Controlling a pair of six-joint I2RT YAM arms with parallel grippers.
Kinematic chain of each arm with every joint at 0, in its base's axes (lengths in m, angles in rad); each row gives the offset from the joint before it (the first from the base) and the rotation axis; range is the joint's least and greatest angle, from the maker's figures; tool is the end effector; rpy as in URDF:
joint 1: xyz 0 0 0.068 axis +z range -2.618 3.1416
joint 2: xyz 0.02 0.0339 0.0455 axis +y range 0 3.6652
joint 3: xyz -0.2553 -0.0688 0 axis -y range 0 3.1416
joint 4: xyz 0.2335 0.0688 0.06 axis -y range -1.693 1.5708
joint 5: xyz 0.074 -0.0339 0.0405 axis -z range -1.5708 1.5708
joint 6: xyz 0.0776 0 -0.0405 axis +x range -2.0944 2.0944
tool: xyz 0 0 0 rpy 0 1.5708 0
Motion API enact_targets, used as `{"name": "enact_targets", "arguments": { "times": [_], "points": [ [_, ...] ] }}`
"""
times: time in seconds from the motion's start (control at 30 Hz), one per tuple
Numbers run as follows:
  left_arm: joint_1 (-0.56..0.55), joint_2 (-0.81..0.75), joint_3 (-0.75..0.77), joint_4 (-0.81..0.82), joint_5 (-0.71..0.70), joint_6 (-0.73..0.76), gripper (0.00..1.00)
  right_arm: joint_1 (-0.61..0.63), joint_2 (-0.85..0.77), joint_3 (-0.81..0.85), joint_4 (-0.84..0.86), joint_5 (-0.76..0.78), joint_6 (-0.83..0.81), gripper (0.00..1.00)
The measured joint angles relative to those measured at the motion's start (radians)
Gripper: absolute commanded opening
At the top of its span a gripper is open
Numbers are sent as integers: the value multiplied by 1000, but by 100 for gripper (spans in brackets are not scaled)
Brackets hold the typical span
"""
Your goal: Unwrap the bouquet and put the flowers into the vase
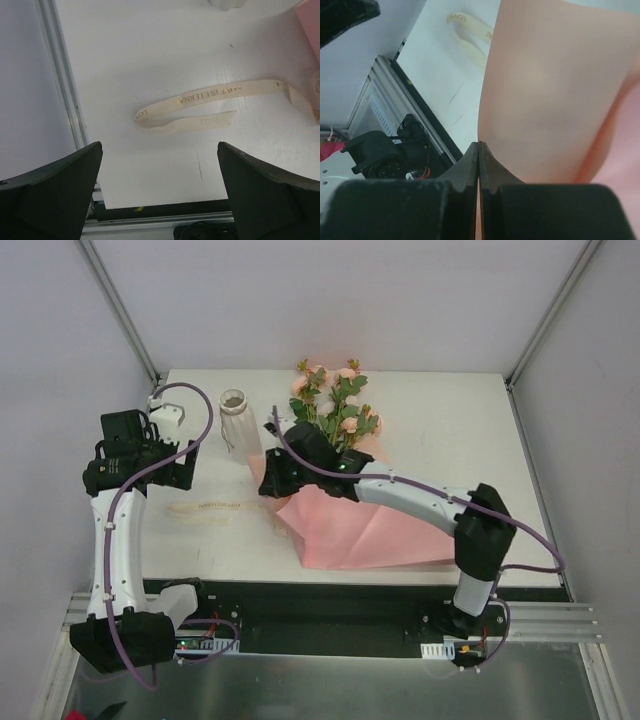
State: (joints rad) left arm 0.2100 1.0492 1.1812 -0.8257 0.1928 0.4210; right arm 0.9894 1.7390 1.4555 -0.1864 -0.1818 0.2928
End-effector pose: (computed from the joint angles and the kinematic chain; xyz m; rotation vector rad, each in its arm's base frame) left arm 0.2298 0.0338 0.3291 0.3384 2.2264 0.1206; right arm 0.2287 0.3735 0.2894 -0.8573 2.0042 0.9578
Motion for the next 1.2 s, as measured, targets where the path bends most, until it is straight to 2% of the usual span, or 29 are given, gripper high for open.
{"name": "enact_targets", "arguments": {
  "times": [0.03, 0.1, 0.17, 0.27, 0.33, 0.5, 0.6, 0.77, 0.9, 0.97, 1.03, 1.13, 1.2],
  "points": [
    [1, -1, 7, 0, -10, -2, 99, 26, 54, 49, 3, -10, 0, 4],
    [1, -4, 13, 0, -27, -2, 99, 59, 116, 104, -4, -22, 0, 29],
    [1, -10, 15, -2, -49, -2, 99, 86, 167, 152, -11, -37, 0, 65],
    [2, -16, 21, -4, -81, 5, 99, 110, 214, 211, -28, -52, -4, 85],
    [8, -18, 33, -6, -99, 10, 99, 120, 233, 252, -48, -63, -12, 92],
    [34, -16, 81, -10, -128, 25, 99, 111, 239, 343, -112, -70, -48, 94],
    [58, -9, 125, -13, -134, 43, 99, 56, 208, 332, -123, -95, -71, 94],
    [67, -2, 173, -40, -88, 68, 99, -167, 76, 174, -142, -168, -151, 91],
    [47, 8, 197, -117, 93, 78, 99, -375, -2, 24, -164, -206, -227, 89],
    [-13, 19, 194, -142, 161, 77, 99, -443, -39, -53, -177, -218, -251, 89],
    [-142, 33, 163, -137, 212, 70, 99, -474, -72, -102, -197, -221, -270, 88],
    [-341, 80, 73, -110, 262, 53, 99, -480, -138, -130, -232, -217, -297, 86],
    [-409, 148, 32, -92, 279, 40, 99, -476, -195, -140, -227, -212, -305, 85]
  ]
}}
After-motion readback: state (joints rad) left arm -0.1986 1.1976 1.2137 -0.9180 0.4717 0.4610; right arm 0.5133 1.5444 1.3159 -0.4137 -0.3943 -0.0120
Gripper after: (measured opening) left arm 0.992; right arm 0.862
